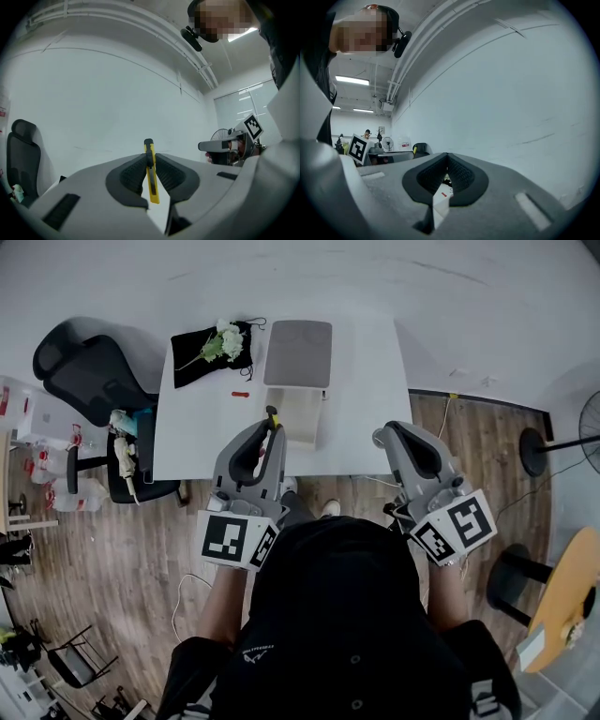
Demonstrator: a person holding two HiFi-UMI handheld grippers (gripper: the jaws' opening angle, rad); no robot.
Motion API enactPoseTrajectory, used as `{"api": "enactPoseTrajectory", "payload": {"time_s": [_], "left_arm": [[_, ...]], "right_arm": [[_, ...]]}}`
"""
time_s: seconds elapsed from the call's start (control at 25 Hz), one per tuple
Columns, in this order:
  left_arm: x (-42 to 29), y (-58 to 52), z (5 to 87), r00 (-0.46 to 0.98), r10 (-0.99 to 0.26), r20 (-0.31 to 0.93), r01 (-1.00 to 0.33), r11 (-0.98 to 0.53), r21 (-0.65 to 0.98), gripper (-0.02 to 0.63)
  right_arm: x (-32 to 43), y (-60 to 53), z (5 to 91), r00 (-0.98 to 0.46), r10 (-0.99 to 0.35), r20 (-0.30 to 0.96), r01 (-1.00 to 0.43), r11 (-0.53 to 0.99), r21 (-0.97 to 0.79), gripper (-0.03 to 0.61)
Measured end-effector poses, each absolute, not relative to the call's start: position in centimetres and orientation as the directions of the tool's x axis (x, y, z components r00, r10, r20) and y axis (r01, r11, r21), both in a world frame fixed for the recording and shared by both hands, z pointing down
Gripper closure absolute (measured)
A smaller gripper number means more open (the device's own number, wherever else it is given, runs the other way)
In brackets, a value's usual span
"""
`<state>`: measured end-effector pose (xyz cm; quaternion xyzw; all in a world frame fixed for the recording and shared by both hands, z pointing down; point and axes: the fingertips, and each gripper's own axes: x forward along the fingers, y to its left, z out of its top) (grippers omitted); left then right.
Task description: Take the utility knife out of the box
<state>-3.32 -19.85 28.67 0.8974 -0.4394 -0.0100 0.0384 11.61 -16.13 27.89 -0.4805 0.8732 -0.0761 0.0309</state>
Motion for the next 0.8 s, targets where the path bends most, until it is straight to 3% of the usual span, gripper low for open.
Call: {"api": "enactPoseTrajectory", "payload": {"time_s": [0.32, 0.8], "left_arm": [[-3.2, -19.8, 26.1, 0.616, -0.787, -0.034, -0.785, -0.617, 0.053, 0.554], [-2.5, -19.5, 26.9, 0.622, -0.783, -0.011, -0.781, -0.622, 0.05, 0.554]], "right_arm": [[12.0, -16.2, 25.7, -0.525, -0.851, 0.013, -0.848, 0.522, -0.092, 0.574], [11.9, -16.2, 26.3, -0.523, -0.852, 0.023, -0.849, 0.519, -0.103, 0.575]]}}
